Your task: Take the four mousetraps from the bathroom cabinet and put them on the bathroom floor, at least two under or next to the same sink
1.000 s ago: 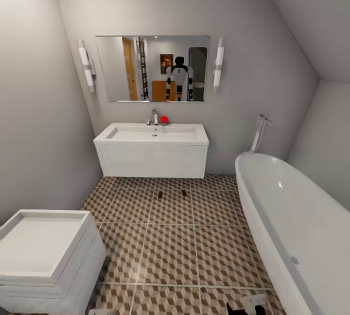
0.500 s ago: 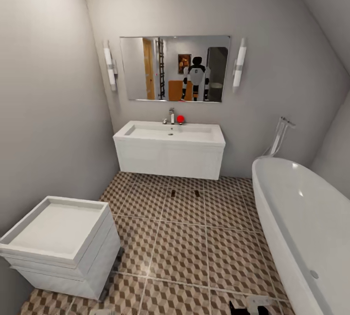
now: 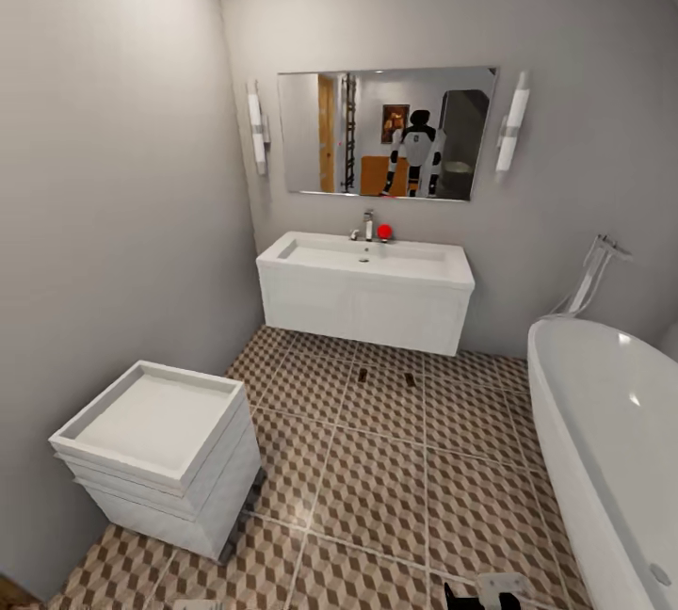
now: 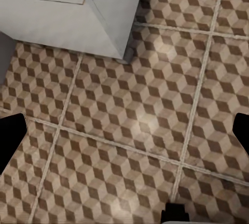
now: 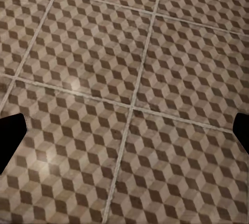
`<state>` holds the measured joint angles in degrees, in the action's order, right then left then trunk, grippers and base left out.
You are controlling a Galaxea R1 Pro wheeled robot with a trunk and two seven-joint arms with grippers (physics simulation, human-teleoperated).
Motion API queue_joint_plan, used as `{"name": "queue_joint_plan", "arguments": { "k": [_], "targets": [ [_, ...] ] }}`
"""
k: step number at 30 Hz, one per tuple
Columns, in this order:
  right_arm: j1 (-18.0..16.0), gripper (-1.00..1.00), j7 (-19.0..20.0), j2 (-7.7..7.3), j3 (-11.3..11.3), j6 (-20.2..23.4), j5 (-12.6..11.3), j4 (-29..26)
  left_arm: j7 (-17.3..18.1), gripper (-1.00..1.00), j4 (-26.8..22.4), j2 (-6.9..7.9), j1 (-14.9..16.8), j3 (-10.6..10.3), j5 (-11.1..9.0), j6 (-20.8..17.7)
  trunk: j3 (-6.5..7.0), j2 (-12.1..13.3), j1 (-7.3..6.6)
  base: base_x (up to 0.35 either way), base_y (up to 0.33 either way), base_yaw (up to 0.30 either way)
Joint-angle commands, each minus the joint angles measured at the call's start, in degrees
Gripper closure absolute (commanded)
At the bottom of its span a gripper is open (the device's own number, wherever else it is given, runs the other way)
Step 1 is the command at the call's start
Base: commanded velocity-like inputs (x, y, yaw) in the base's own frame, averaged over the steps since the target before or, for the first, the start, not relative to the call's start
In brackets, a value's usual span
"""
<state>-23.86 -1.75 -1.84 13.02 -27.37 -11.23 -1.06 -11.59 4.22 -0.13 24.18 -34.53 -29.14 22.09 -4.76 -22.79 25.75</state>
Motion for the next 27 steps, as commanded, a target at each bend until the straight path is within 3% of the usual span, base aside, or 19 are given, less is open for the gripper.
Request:
{"name": "queue_joint_plan", "arguments": {
  "k": [1,27],
  "targets": [
    [0.0,-1.00,-0.2,-0.01,0.5,-0.1,-0.4,0.0,-0.1,-1.00,0.2,-0.05,0.1,-0.4,-0.2,0.2,-0.13,-0.1,0.03,0.000,0.000,0.249],
    [0.0,-1.00,-0.3,-0.01,0.5,-0.1,-0.4,0.0,-0.1,-1.00,0.2,-0.05,0.1,-0.4,-0.2,0.1,-0.13,-0.1,0.03,0.000,0.000,0.251]
  ]
}}
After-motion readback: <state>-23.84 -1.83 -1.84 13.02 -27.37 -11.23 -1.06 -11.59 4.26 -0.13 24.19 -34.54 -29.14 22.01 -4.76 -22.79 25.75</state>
